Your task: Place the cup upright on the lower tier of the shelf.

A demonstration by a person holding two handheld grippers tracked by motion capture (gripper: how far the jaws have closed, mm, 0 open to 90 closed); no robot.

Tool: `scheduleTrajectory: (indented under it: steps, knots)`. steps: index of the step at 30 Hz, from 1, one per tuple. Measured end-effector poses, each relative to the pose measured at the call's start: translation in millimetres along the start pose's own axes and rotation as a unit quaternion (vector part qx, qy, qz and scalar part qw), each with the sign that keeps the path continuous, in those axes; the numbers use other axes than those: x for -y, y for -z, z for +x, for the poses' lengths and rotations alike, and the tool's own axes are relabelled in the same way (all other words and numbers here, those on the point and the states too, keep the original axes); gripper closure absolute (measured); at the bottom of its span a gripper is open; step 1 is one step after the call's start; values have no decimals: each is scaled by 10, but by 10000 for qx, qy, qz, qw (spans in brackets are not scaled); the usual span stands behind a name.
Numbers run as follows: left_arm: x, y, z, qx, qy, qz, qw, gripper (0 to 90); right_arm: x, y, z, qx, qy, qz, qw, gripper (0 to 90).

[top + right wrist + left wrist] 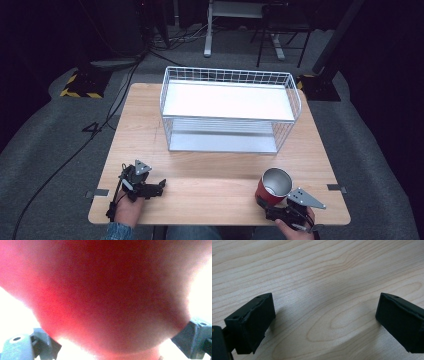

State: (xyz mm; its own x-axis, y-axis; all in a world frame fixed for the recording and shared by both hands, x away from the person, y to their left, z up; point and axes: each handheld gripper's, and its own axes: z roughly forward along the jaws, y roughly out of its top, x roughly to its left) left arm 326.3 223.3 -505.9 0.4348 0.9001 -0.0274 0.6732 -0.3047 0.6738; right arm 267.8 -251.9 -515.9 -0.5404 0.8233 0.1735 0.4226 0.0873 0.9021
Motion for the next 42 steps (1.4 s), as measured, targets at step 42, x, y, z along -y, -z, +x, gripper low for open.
scheduleTrajectory:
  steps: [42]
  knots:
    - [4, 4, -1, -66, 61, -55, 9999, 53, -448, -53, 78, 290, 524, 107, 9981, 169]
